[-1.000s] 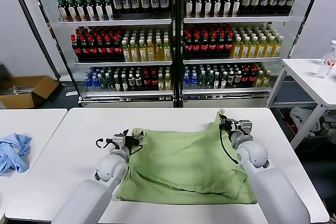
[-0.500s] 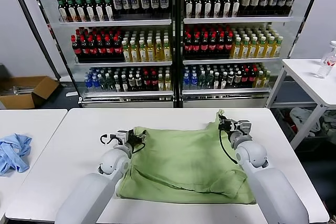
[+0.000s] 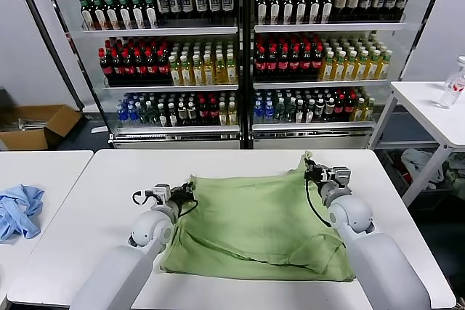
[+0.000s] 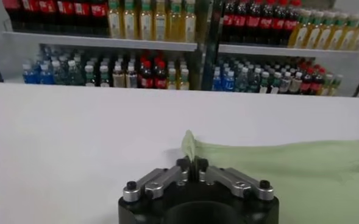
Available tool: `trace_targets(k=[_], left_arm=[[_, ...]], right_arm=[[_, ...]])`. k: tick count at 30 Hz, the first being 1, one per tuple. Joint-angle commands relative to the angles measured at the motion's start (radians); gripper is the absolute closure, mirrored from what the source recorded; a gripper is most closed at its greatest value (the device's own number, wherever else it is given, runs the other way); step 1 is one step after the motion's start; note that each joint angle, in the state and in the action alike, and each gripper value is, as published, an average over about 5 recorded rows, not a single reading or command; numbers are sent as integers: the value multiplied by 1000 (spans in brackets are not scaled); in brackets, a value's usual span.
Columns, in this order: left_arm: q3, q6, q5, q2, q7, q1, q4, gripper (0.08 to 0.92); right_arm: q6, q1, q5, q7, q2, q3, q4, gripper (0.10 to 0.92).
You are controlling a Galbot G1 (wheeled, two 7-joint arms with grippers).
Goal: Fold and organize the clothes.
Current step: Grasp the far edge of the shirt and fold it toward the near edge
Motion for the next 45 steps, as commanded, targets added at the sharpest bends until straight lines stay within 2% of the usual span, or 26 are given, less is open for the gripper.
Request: trace_targets(k=[1, 7, 15, 29, 35, 40, 43, 45], left_arm=[[-41, -96, -42, 37, 16, 88, -163, 905], [-66, -112, -60, 60, 20, 130, -243, 911], [-85, -91, -42, 103, 22, 260, -377, 911], [-113, -36, 31, 129, 48, 415, -440, 911], [-114, -16, 110, 121, 59, 464, -440, 911], [-98, -15, 217, 96, 64, 459, -418, 911], [-91, -25, 279, 74, 56, 461, -418, 891], [-91, -34, 316, 58, 39, 473, -427, 846]], right_arm=[[-1, -22, 1, 2, -4, 22, 61, 915], [-6, -94, 11, 7, -25, 77, 140, 915], [-24, -316, 18, 18, -48, 195, 303, 915], [-68, -652, -19, 52, -3, 343, 498, 915], [-90, -713, -64, 65, 20, 343, 518, 915], [-111, -686, -115, 65, 35, 312, 480, 912], [-116, -676, -140, 59, 40, 295, 471, 870], [-114, -679, -148, 55, 41, 292, 477, 816]])
